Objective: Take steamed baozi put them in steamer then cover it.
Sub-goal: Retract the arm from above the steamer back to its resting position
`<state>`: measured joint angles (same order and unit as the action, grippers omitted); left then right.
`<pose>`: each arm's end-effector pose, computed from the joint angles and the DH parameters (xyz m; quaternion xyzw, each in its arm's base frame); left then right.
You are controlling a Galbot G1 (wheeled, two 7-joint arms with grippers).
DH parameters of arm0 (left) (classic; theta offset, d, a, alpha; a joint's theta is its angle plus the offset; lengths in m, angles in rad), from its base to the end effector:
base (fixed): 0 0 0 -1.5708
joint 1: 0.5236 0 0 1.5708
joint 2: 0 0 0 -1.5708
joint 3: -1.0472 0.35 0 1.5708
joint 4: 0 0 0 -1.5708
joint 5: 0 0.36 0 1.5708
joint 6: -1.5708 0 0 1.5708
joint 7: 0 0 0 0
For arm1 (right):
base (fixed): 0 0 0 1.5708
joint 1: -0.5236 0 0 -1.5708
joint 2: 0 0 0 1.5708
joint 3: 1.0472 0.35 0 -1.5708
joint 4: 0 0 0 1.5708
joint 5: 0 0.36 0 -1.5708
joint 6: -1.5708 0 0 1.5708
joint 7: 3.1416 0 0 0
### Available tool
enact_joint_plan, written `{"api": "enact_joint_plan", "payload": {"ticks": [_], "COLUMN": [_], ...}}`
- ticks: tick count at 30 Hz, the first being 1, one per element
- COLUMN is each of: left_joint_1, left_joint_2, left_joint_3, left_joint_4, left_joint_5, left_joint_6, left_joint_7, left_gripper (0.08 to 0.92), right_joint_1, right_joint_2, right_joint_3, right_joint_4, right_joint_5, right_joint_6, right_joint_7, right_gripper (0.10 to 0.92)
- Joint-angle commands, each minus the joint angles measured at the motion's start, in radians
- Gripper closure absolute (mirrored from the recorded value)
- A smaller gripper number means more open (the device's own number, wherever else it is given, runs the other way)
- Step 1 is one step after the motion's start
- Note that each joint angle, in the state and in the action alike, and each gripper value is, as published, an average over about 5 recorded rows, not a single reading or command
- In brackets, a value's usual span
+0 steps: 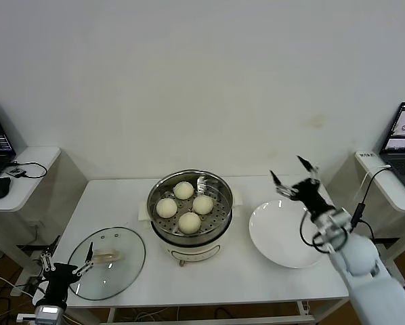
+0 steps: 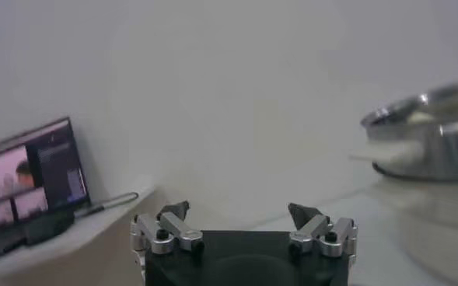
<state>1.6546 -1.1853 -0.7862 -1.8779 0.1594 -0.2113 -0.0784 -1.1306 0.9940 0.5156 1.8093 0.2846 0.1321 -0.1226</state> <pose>0.1637 0.1732 -0.3451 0.0270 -0.9521 -0.3046 0.0106 0.3300 -0.1421 -0.2520 -0.1283 0.9735 -0.1452 0.1217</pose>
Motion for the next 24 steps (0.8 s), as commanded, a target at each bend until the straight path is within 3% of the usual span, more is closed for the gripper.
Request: {"api": "enact_joint_plan", "payload": {"ticks": [1, 10, 24], "left_joint_1": [0.039, 0.029, -0.037], "left_joint_2": [0.024, 0.016, 0.019], "left_joint_3": [-0.063, -0.054, 0.024], "left_joint_4": [0.022, 0.104, 0.140], "left_joint_5": [0.712, 1.030, 1.072], "left_joint_6": [-0.051, -0.065, -0.037], "left_joint_7": [-0.039, -0.105, -0.069], "left_gripper": [0.177, 0.177, 0.177], "right_joint_1": [-0.350, -0.409, -0.434], "right_joint_2": [0.210, 0.248, 0.269], "right_joint_3": [0.357, 0.420, 0.431], "right_joint_4": [0.026, 0.027, 0.036], "right_joint_5": [-0.064, -0.049, -0.012], "right_joint_6": [0.197, 0.238, 0.225], "right_joint_7": [0.005, 0.018, 0.019], "right_gripper": [0.202, 0.202, 0.203]}}
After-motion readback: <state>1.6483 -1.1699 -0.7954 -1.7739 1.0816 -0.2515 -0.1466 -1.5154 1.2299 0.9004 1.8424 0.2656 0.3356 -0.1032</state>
